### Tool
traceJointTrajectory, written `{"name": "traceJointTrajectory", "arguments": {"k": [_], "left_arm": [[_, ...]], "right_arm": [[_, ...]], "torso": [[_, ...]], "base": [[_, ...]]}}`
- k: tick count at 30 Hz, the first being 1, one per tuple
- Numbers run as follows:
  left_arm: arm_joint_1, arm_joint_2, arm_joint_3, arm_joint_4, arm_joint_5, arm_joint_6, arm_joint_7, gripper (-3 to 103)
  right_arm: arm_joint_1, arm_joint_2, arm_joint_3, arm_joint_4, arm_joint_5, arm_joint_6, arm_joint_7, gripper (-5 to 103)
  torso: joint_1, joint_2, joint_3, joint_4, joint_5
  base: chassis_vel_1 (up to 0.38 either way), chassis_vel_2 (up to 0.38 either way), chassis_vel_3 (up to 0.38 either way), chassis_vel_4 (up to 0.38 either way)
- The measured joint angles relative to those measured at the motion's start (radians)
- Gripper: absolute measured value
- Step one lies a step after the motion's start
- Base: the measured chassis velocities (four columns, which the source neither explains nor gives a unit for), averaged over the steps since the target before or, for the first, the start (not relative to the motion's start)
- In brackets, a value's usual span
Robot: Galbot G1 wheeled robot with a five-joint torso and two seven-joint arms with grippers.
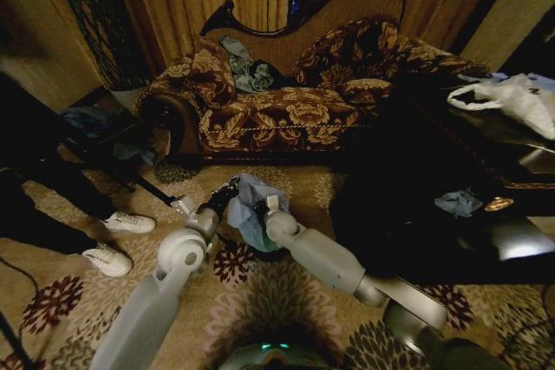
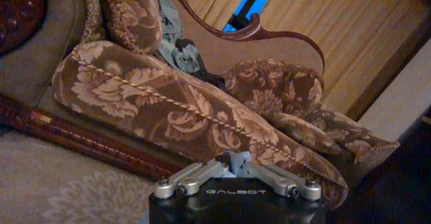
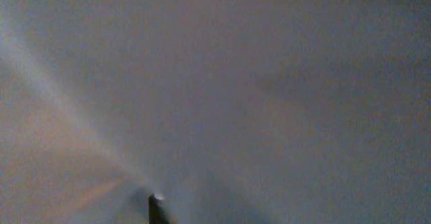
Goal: Place a garbage bag over the trash bin.
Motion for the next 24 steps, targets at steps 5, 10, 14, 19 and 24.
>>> {"name": "traceJointTrajectory", "arguments": {"k": [5,10,14,19,24], "left_arm": [[0.005,-0.001,-0.006,0.014,-0.004,-0.007,0.013,0],[0.002,-0.004,-0.012,0.031,-0.018,-0.012,0.02,0],[-0.001,-0.006,-0.013,0.044,-0.021,-0.016,0.024,0],[-0.009,-0.009,-0.015,0.063,-0.027,-0.022,0.027,0],[-0.021,-0.015,-0.017,0.086,-0.032,-0.025,0.028,0]], "right_arm": [[0.024,0.029,0.029,-0.042,0.03,-0.026,0.045,0],[0.058,0.048,0.042,-0.106,0.041,-0.072,0.067,0],[0.064,0.062,0.041,-0.149,0.035,-0.091,0.067,0],[0.061,0.063,0.028,-0.184,0.034,-0.112,0.069,0],[0.056,0.062,0.014,-0.208,0.032,-0.126,0.068,0]], "torso": [[0.0,0.0,0.0,0.0001,0.0],[0.0,0.0,0.0,0.0001,0.0],[0.0,0.0,0.0,0.0001,0.0001],[0.0,0.0,0.0,0.0001,0.0001],[0.0,0.0,0.0,0.0,0.0001]], "base": [[0.0,0.0,0.0,0.0],[0.0,0.0,0.0,0.0],[0.0,0.0,0.0,0.0],[0.0,0.0,0.0,0.0],[0.0,0.0,0.0,0.0]]}}
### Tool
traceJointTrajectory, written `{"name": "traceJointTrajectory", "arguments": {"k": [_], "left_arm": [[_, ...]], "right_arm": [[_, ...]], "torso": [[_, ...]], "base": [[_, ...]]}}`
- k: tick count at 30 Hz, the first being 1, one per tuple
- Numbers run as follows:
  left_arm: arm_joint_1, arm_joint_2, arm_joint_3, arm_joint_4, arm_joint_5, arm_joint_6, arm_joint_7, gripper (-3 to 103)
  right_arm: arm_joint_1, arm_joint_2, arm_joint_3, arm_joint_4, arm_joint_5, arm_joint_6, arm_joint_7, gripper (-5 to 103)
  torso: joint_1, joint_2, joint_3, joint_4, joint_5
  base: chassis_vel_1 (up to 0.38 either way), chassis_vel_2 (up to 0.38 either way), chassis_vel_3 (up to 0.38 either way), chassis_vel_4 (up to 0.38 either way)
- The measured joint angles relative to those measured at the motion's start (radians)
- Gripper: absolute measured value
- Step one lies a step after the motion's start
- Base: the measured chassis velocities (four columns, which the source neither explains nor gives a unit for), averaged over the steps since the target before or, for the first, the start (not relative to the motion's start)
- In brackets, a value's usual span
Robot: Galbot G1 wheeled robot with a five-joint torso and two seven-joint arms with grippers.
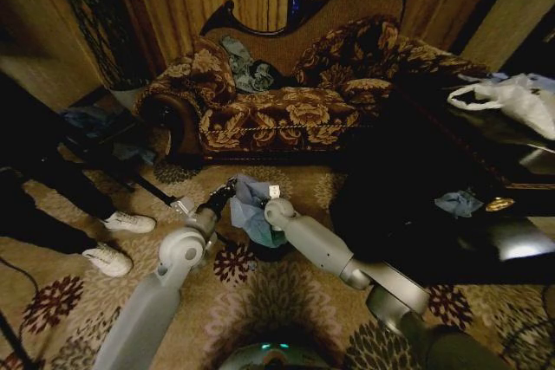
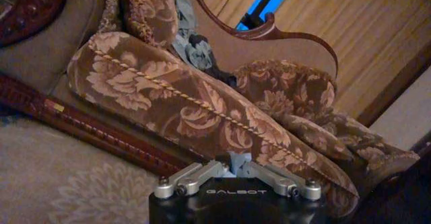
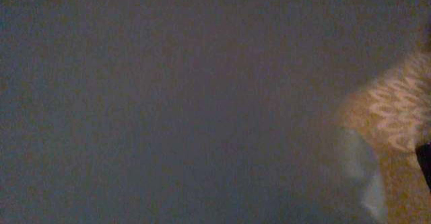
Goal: Place a garbage bag over the trash bin.
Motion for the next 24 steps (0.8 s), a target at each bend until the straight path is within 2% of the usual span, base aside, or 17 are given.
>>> {"name": "traceJointTrajectory", "arguments": {"k": [24], "left_arm": [[-0.001,-0.03,-0.004,0.049,0.001,-0.013,0.005,0]], "right_arm": [[0.0,0.129,0.03,-0.285,-0.147,0.001,-0.084,0]], "torso": [[0.0,0.0,0.0,0.0001,0.0]], "base": [[0.0,0.0,0.0,0.0]]}}
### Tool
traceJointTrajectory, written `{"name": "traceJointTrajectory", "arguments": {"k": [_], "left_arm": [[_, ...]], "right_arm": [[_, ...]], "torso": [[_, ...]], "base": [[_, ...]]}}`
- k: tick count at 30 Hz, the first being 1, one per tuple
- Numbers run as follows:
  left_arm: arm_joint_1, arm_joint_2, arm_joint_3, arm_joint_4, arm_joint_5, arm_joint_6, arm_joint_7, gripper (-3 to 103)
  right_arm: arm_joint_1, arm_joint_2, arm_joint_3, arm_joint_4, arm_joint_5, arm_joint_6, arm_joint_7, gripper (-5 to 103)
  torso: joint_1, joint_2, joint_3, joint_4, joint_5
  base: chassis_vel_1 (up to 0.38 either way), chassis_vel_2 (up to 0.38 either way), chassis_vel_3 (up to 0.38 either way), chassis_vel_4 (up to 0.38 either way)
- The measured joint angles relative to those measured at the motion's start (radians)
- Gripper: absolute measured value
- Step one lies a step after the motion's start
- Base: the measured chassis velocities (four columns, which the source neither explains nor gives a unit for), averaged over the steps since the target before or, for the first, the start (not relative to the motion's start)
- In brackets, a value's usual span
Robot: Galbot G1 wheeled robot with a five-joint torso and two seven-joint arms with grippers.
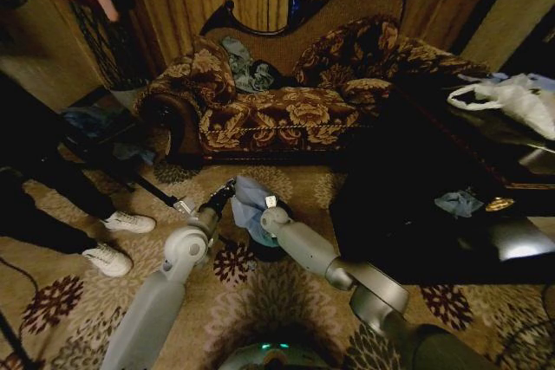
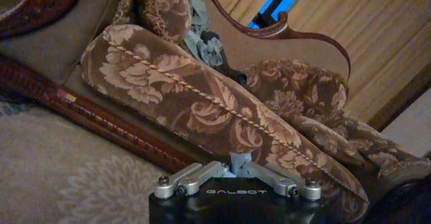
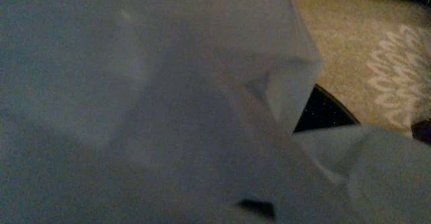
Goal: Place a garbage bag over the trash bin.
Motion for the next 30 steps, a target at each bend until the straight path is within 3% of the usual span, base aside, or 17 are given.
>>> {"name": "traceJointTrajectory", "arguments": {"k": [8,12,17,18,19,22,26,30], "left_arm": [[0.013,-0.006,-0.003,0.01,0.002,-0.004,0.001,0],[0.009,-0.01,-0.003,0.03,0.004,-0.007,0.001,0],[-0.01,-0.018,0.007,0.083,0.013,-0.016,0.003,0],[-0.018,-0.02,0.012,0.104,0.014,-0.018,0.004,0],[-0.018,-0.02,0.012,0.104,0.014,-0.018,0.004,0],[-0.035,-0.024,0.025,0.157,0.015,-0.023,0.012,0],[-0.046,-0.025,0.036,0.192,0.017,-0.028,0.017,0],[-0.069,-0.029,0.05,0.254,0.016,-0.034,0.022,0]], "right_arm": [[-0.01,-0.006,0.01,0.009,-0.009,-0.002,-0.005,0],[-0.023,-0.03,0.005,0.059,0.007,-0.005,-0.019,9],[-0.035,-0.045,-0.01,0.085,0.006,0.006,-0.022,25],[-0.038,-0.047,-0.01,0.091,0.005,0.007,-0.022,37],[-0.038,-0.047,-0.01,0.091,0.005,0.007,-0.022,37],[-0.041,-0.053,-0.009,0.108,-0.003,0.009,-0.019,52],[-0.041,-0.06,-0.017,0.128,-0.003,0.008,-0.013,58],[-0.037,-0.084,-0.043,0.191,0.013,0.006,0.006,80]], "torso": [[0.0,0.0,0.0,0.0,0.0],[0.0,0.0,0.0,0.0,0.0],[0.0,0.0,0.0,-0.0001,0.0],[0.0,0.0,0.0,-0.0001,0.0],[0.0,0.0,0.0,-0.0001,0.0],[0.0,0.0,0.0,-0.0001,0.0],[0.0,0.0,0.0,0.0,0.0],[0.0,0.0,0.0,-0.0001,0.0]], "base": [[0.0,0.0,0.0,0.0],[0.0,0.0,0.0,0.0],[0.0,0.0,0.0,0.0],[0.0,0.0,0.0,0.0],[0.0,0.0,0.0,0.0],[0.0,0.0,0.0,0.0],[0.0,0.0,0.0,0.0],[0.0,0.0,0.0,0.0]]}}
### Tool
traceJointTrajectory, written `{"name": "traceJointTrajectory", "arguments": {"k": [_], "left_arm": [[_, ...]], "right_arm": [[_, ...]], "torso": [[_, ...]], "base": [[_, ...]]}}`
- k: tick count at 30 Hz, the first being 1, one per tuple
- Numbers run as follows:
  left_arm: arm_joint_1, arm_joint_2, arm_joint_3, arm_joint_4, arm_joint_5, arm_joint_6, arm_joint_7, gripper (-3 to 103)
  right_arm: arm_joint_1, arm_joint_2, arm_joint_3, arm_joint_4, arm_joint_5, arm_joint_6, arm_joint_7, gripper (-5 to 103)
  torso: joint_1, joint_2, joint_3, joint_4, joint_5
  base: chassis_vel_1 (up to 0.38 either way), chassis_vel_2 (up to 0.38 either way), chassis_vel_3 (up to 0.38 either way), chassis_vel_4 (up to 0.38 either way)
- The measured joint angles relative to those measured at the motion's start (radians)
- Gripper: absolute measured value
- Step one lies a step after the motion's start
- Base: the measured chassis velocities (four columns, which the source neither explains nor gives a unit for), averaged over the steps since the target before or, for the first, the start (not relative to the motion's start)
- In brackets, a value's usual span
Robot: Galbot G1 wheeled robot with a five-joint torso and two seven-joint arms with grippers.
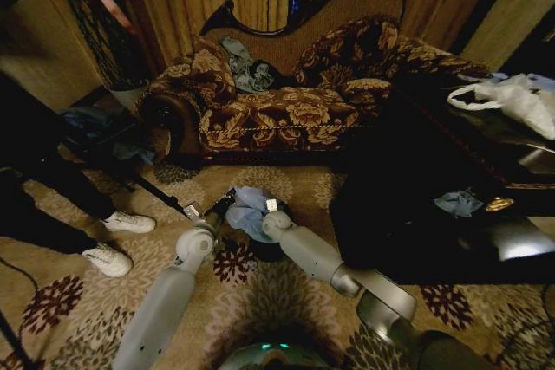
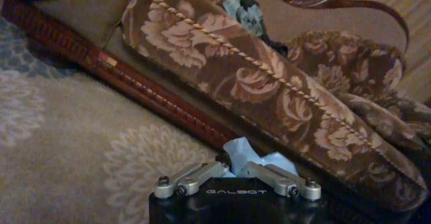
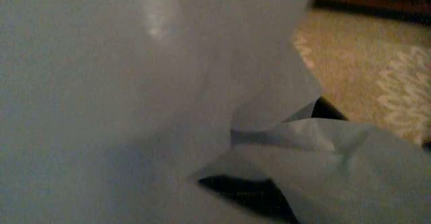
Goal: Place a garbage bag over the trash bin.
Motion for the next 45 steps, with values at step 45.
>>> {"name": "traceJointTrajectory", "arguments": {"k": [45], "left_arm": [[-0.018,-0.025,0.036,0.167,0.056,-0.045,0.033,0]], "right_arm": [[-0.094,-0.25,-0.039,0.427,0.15,0.003,0.039,100]], "torso": [[0.0,0.0,0.0,0.0001,0.0001]], "base": [[0.0,0.0,0.0,0.0]]}}
